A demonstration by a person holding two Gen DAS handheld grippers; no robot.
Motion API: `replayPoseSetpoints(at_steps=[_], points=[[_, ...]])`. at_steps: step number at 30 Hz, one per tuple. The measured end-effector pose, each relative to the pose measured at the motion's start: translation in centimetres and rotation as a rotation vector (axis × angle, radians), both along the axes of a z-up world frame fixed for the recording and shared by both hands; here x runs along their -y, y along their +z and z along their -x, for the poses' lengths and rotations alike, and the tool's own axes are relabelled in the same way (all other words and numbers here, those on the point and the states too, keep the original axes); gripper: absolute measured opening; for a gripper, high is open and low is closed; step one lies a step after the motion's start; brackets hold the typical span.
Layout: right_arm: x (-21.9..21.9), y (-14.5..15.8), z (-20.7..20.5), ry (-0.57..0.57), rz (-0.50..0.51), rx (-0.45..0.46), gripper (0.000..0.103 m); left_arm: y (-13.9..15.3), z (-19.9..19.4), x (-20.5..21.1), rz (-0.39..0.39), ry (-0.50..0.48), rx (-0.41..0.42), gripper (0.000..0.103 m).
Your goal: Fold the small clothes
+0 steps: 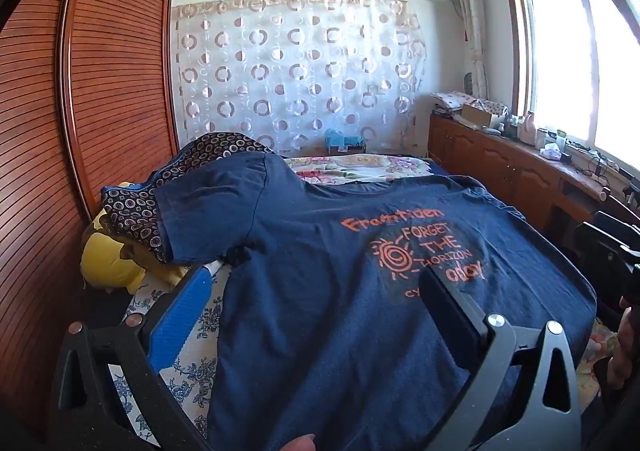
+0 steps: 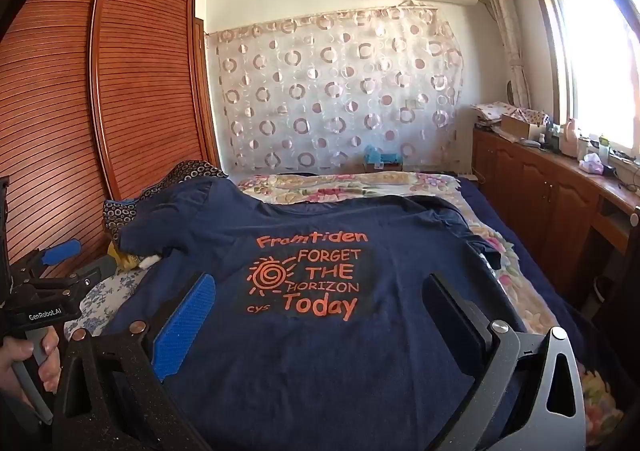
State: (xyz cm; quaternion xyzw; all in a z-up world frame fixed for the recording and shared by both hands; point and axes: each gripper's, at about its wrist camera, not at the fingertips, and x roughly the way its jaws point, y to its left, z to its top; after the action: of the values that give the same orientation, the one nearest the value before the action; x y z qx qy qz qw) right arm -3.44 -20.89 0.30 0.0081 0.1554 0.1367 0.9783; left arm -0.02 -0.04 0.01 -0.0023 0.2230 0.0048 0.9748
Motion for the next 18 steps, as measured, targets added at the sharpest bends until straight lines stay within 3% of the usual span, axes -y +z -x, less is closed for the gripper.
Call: replayPoseSetpoints(at_steps=[18], points=[[0.07,0.01,0.13,-0.011,-0.006,0.010,0.103,0.35,0.37,-0.38,-0.010,-0.004,0.001,0.103]])
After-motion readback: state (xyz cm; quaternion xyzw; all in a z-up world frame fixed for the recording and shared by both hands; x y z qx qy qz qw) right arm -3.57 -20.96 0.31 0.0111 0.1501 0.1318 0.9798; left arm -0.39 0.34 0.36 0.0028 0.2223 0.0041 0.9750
